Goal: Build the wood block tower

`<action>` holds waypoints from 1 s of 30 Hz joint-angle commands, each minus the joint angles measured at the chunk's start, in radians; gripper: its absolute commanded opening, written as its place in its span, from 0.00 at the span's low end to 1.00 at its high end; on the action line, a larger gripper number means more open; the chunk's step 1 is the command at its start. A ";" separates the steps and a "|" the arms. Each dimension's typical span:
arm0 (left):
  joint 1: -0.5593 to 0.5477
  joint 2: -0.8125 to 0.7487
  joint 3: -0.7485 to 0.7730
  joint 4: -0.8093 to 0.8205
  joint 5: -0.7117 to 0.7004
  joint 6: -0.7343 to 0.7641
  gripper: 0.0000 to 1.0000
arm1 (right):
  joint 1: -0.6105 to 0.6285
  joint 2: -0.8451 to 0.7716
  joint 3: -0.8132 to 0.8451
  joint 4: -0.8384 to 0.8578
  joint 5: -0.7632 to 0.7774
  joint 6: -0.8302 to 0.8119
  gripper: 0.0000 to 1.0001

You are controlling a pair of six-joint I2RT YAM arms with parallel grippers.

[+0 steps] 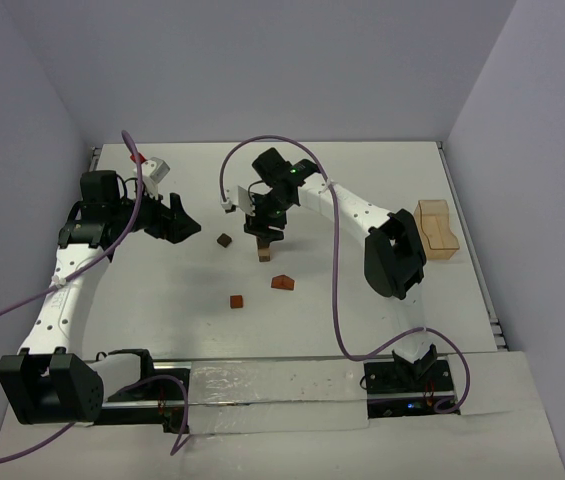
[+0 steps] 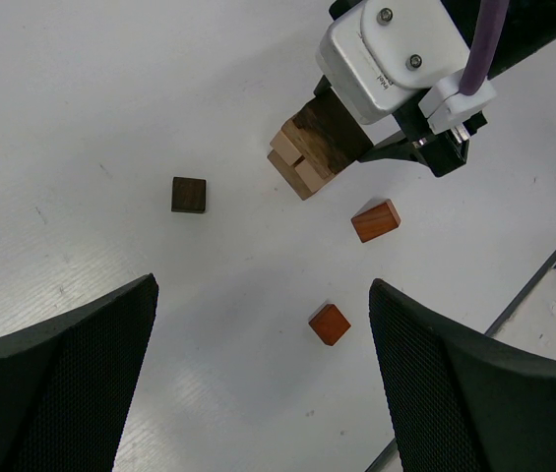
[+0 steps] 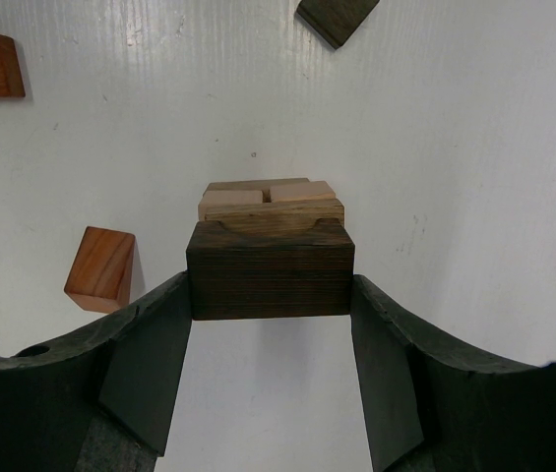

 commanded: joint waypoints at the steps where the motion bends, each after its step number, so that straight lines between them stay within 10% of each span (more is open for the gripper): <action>1: 0.003 -0.001 0.026 0.039 0.026 0.000 0.94 | 0.008 -0.002 0.006 0.010 -0.011 0.000 0.66; 23: 0.003 0.004 0.029 0.030 0.017 0.029 0.94 | 0.015 -0.042 0.022 0.016 -0.020 0.031 1.00; 30: 0.012 0.076 0.093 -0.075 0.102 0.352 0.88 | -0.006 -0.164 0.038 0.012 -0.085 0.093 1.00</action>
